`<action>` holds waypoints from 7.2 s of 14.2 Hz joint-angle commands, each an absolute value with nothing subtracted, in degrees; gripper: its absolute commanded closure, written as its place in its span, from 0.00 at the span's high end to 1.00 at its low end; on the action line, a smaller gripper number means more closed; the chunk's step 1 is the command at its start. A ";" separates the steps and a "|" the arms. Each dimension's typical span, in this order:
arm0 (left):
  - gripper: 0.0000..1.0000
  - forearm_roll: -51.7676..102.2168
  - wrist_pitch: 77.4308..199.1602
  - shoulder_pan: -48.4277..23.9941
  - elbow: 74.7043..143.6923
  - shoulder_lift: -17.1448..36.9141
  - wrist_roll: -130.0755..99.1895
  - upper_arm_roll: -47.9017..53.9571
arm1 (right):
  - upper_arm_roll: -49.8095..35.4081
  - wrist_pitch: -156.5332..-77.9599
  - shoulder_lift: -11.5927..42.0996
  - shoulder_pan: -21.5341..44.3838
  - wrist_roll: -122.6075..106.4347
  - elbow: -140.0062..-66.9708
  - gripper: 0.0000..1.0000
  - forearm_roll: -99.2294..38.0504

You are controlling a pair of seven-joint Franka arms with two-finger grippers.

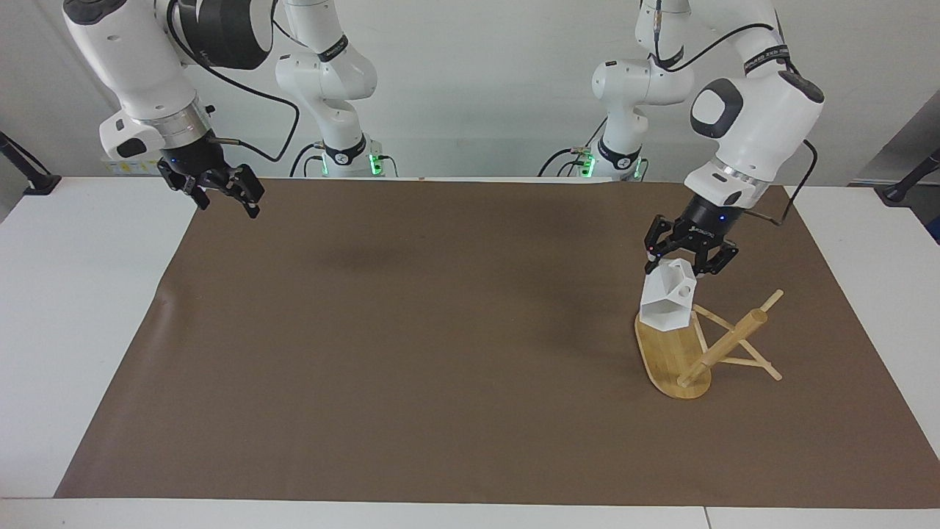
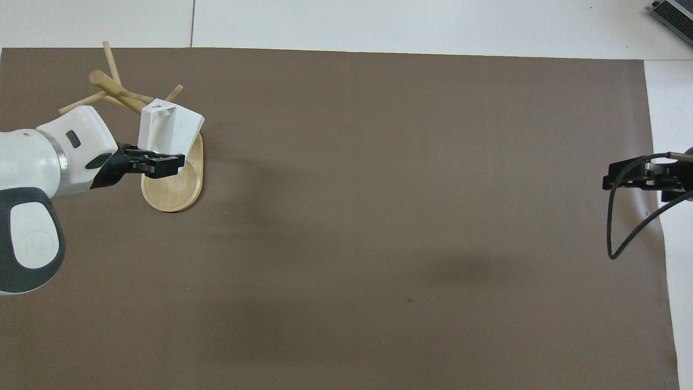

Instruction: Hang cup on rack

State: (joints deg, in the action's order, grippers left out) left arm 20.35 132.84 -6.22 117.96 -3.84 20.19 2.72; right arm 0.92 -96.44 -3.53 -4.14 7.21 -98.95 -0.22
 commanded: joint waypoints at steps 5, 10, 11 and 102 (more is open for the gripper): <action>0.00 18.72 136.58 -6.59 116.81 -2.38 18.81 2.90 | 1.49 -96.86 -5.80 -3.52 6.50 -98.88 1.00 0.79; 0.00 18.81 139.56 -6.59 116.72 -0.88 18.20 2.90 | 5.53 -95.89 -5.54 0.53 5.55 -99.05 1.00 0.88; 0.00 18.72 139.74 -6.59 116.72 -0.79 16.54 2.90 | 6.41 -95.98 -5.62 0.53 3.71 -99.05 1.00 0.88; 1.00 -1.05 85.96 -1.41 90.88 -3.16 10.99 1.49 | 7.82 -88.86 -3.78 -0.09 0.70 -92.90 1.00 -0.09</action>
State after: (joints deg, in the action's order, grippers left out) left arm 0.70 84.97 -1.79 88.69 -1.30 11.08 1.29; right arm 7.94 -89.86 -3.98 0.31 1.57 -93.47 -0.22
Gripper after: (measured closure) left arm 0.000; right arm 0.000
